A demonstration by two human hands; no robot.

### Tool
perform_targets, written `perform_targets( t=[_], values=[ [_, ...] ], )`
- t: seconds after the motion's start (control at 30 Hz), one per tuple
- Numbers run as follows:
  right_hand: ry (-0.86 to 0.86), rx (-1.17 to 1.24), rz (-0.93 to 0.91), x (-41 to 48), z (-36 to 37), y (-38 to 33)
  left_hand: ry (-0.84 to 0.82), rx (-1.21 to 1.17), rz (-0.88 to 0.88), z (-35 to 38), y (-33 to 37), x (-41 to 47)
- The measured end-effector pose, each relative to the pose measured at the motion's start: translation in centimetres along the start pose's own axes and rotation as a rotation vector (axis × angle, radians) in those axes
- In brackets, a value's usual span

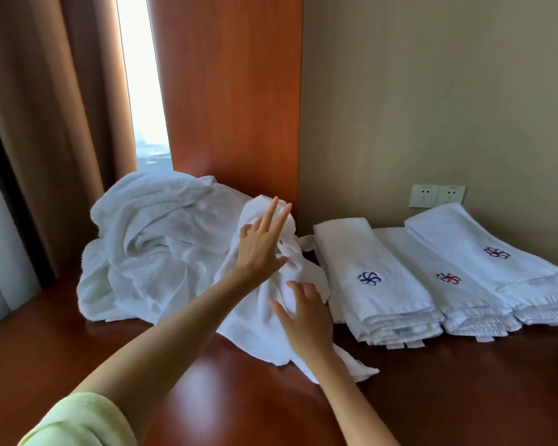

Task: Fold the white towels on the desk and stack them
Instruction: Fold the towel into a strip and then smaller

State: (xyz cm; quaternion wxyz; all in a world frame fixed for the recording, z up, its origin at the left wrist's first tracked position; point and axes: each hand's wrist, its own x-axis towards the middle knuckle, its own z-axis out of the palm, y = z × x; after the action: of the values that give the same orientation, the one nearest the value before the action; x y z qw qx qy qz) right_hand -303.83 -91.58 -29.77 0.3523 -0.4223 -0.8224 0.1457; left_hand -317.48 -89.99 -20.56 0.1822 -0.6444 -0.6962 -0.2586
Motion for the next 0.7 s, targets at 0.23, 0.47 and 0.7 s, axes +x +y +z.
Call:
perform_targets(
  t=[0.23, 0.47, 0.7],
  values=[
    [0.041, 0.013, 0.011, 0.4, 3.1, 1.0, -0.101, 0.037, -0.11, 2.0, -0.7, -3.4],
    [0.023, 0.107, -0.075, 0.5, 2.2, 1.9, 0.458, -0.906, -0.724, -3.9, -6.3, -13.7],
    [0.167, -0.059, -0.273, -0.1, 2.1, -0.4, 0.159, -0.607, -0.792, -5.8, -13.5, -23.6]
  ],
)
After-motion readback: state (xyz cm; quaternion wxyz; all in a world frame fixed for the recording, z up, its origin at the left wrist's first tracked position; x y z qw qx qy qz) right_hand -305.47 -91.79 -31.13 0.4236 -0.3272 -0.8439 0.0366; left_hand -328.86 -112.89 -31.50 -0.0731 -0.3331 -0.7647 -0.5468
